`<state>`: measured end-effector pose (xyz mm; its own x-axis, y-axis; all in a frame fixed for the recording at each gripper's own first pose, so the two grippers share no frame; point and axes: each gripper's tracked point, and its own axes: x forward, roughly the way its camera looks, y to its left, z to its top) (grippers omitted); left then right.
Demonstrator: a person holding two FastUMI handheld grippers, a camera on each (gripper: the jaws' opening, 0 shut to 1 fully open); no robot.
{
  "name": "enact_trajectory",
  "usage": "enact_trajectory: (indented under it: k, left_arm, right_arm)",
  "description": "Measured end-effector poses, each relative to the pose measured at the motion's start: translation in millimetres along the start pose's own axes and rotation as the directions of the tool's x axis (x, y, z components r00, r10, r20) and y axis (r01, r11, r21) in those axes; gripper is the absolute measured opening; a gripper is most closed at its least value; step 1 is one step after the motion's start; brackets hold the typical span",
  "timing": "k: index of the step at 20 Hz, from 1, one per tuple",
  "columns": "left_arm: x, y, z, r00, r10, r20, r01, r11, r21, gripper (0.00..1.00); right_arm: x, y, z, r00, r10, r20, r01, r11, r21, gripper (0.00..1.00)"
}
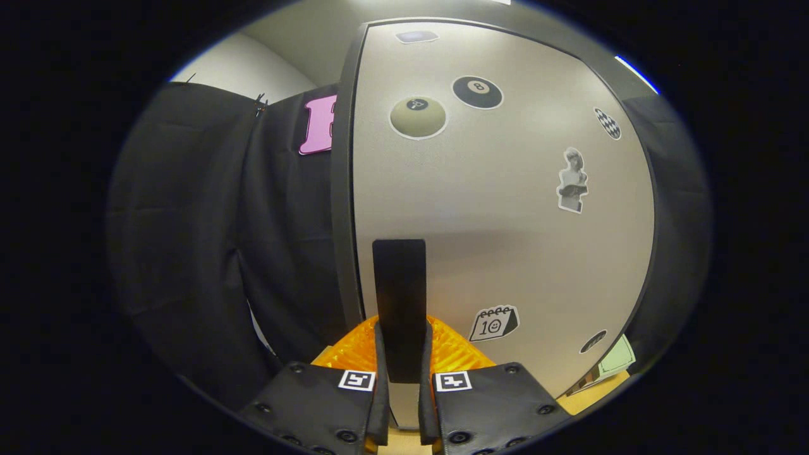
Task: Open the cabinet door with the right hand, grasp the bottle in the cabinet with the left hand and place it on the coaster, then close the cabinet door with the right hand.
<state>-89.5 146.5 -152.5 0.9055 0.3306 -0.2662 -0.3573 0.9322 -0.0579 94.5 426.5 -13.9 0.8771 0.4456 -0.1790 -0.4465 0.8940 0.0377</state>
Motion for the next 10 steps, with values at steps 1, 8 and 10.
enact_trajectory:
  k: [1, 8, 10]
  left_arm:
    - [0, -3, -1, 1.0, -0.006, -0.001, 0.006, 1.0, 0.003, 0.85]
    - [2, -19, 3, 1.0, -0.014, 0.007, 0.014, 0.999, 0.035, 0.86]
    - [0, -22, 3, 1.0, -0.018, 0.008, 0.018, 0.999, 0.035, 0.85]
  right_arm:
    - [-1, 0, 0, 1.0, 0.015, -0.003, -0.015, 1.0, -0.002, 0.17]
    - [-25, 1, -1, 0.997, 0.082, 0.001, -0.082, 0.996, -0.033, 0.17]
    - [-36, 0, -2, 0.994, 0.111, 0.003, -0.11, 0.993, -0.038, 0.17]
